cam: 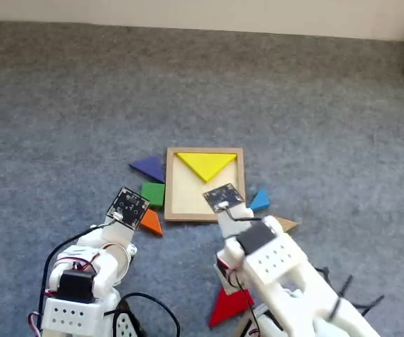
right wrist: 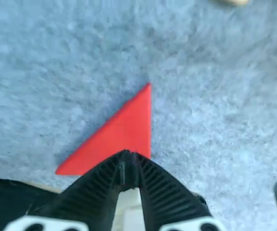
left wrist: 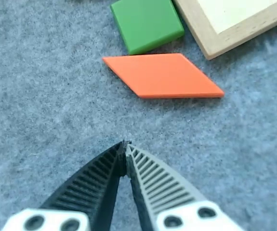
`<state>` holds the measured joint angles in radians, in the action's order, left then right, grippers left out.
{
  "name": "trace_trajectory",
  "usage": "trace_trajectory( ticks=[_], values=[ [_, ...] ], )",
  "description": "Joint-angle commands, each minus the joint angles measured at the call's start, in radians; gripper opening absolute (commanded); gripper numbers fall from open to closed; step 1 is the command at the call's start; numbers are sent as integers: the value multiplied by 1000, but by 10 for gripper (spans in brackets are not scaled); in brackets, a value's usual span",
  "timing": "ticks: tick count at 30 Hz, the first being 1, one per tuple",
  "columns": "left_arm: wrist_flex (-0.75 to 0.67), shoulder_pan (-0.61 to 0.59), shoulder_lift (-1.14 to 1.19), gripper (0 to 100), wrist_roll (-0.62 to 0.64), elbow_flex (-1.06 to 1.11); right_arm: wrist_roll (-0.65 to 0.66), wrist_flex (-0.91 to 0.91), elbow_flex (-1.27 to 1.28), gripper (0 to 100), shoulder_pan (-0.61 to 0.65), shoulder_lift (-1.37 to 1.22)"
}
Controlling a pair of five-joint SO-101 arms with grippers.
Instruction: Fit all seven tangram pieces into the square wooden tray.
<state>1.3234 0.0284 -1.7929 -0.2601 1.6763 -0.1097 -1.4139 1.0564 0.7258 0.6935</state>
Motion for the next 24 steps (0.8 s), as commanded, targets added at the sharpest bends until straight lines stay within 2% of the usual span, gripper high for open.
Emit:
trace_trajectory(
  ticks=[1, 6, 11, 15, 24],
  values=[
    [3, -5, -27, 5, -6, 19, 6, -12, -104, 4, 16, -122],
    [3, -4, -27, 5, -6, 19, 3, 82, -70, 4, 85, -143],
    [3, -4, -27, 5, -6, 19, -81, 317, 104, 4, 96, -166],
    [3, -5, -27, 5, -6, 19, -92, 381, 150, 4, 74, -206],
    [3, -5, -27, 5, -6, 19, -86, 384, -59, 4, -105, -214]
  ],
)
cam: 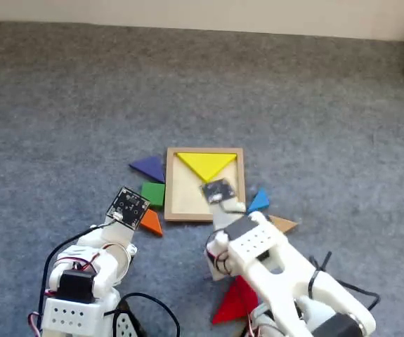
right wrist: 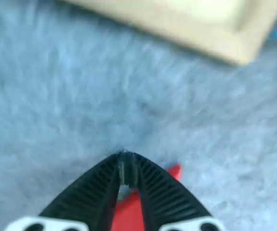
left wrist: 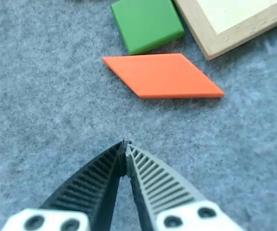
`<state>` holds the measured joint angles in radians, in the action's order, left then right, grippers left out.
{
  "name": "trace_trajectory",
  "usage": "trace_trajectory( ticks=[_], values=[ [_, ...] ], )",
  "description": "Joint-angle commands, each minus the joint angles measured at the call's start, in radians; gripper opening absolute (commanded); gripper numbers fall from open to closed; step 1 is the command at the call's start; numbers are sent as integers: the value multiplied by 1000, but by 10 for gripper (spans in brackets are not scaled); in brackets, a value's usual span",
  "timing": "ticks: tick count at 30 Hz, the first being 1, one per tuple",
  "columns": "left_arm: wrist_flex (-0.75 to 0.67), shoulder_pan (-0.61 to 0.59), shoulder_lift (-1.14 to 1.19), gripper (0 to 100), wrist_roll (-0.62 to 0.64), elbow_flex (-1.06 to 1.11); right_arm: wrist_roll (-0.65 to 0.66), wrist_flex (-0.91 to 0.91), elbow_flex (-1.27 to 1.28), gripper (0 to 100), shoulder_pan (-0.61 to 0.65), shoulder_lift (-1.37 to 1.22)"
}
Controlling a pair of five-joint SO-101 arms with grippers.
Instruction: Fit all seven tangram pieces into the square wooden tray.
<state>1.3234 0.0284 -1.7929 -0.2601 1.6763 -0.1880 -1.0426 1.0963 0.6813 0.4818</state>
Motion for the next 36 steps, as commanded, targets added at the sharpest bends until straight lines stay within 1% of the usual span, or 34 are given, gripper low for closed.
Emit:
trace_trajectory(
  ticks=[1, 8, 15, 18, 20, 26, 36],
  values=[
    [3, -5, -27, 5, -6, 19, -8, 13, -125, 4, -81, -2],
    [3, -5, -27, 5, -6, 19, -8, 5, -305, 4, -205, -1],
    [3, -5, -27, 5, -6, 19, -5, 5, -360, 4, -306, 13],
    [3, -5, -27, 5, -6, 19, 86, 5, -355, 4, -349, 91],
    [3, -5, -27, 5, -6, 19, 129, -5, -331, 4, -390, 168],
    [3, -5, -27, 5, -6, 19, 138, -38, -189, 4, -541, 358],
    [3, -5, -27, 5, -6, 19, 140, -30, 8, 4, -776, 518]
  ],
)
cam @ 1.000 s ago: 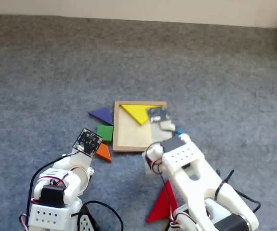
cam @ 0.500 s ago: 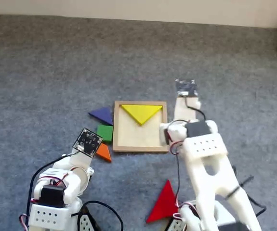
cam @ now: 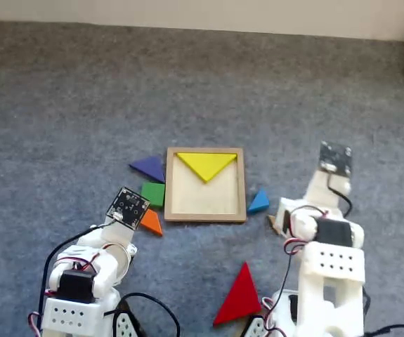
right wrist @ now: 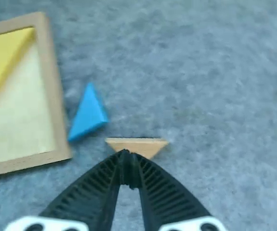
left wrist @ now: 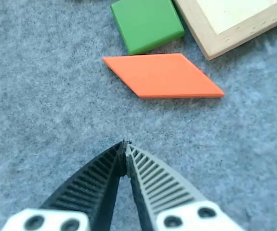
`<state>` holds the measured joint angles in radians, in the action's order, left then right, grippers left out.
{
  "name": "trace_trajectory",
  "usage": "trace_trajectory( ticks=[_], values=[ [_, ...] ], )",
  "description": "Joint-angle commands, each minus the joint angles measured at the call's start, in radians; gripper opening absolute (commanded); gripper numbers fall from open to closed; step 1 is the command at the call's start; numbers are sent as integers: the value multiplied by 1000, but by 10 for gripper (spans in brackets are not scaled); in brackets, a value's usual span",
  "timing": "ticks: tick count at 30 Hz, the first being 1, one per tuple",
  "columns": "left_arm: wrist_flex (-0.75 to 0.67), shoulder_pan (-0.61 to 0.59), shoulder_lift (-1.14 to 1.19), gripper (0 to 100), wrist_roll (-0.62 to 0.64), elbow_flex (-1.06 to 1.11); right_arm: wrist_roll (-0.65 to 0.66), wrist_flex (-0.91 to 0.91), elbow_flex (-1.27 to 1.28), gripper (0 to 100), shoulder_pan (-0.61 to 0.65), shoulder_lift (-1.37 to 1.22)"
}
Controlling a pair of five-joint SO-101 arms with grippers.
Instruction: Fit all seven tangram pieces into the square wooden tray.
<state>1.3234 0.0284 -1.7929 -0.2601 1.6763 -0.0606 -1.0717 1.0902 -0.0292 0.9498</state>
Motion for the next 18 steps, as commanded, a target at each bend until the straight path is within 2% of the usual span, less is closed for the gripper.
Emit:
trace_trajectory(
  ticks=[1, 9, 13, 18],
  values=[
    [3, -5, -27, 5, -6, 19, 12, -1, 35, 4, -87, 61],
    [3, 10, -28, 5, -5, 19, 14, -1, 148, 4, -275, 116],
    [3, 31, -28, 5, -8, 19, 14, 1, 211, 4, -295, 131],
    [11, -18, -30, 5, -9, -77, 12, 45, 286, 4, -297, 154]
  ],
)
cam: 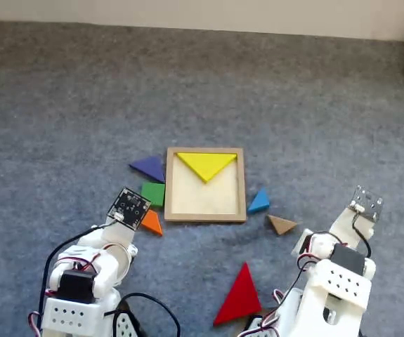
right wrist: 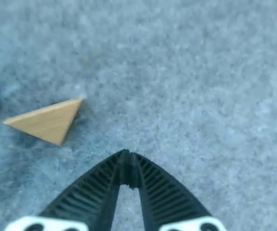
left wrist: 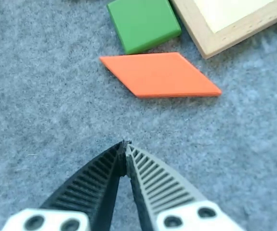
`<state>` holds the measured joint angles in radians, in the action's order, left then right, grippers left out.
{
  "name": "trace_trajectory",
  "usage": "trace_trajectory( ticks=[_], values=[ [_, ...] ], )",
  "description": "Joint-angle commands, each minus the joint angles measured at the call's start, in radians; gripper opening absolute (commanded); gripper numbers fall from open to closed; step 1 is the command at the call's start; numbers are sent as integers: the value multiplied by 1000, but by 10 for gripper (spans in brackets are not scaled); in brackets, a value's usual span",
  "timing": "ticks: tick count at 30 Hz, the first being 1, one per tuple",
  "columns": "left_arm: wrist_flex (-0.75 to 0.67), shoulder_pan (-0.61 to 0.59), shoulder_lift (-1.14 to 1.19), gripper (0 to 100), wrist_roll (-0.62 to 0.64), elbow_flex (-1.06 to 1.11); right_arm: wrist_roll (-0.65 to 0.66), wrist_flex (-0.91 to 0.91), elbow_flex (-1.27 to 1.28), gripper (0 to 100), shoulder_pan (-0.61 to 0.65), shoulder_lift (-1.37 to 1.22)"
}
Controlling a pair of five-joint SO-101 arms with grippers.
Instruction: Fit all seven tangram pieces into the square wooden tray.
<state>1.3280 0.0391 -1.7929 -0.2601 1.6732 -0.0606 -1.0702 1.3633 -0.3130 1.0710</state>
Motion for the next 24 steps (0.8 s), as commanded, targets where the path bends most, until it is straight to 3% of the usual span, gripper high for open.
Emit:
trace_trajectory(
  ticks=[1, 4, 7, 14, 18, 21, 24],
  values=[
    [6, -54, -30, 5, -9, -116, 12, 73, 30, 4, -19, 41],
    [-2, -150, -31, 5, -5, -251, 6, 131, 61, 4, -71, 70],
    [-2, -117, -28, 5, -8, -384, 5, 133, 71, 4, -116, 97],
    [26, 96, 15, 105, -9, -588, 5, 131, 73, 4, -119, 107],
    [49, 223, 219, 129, -9, -668, 5, 133, 73, 4, -125, 107],
    [89, 344, 403, 212, 0, -730, 5, 133, 73, 4, -125, 111],
    [97, 456, 552, 267, 92, -768, 5, 134, 73, 4, -125, 113]
  ],
)
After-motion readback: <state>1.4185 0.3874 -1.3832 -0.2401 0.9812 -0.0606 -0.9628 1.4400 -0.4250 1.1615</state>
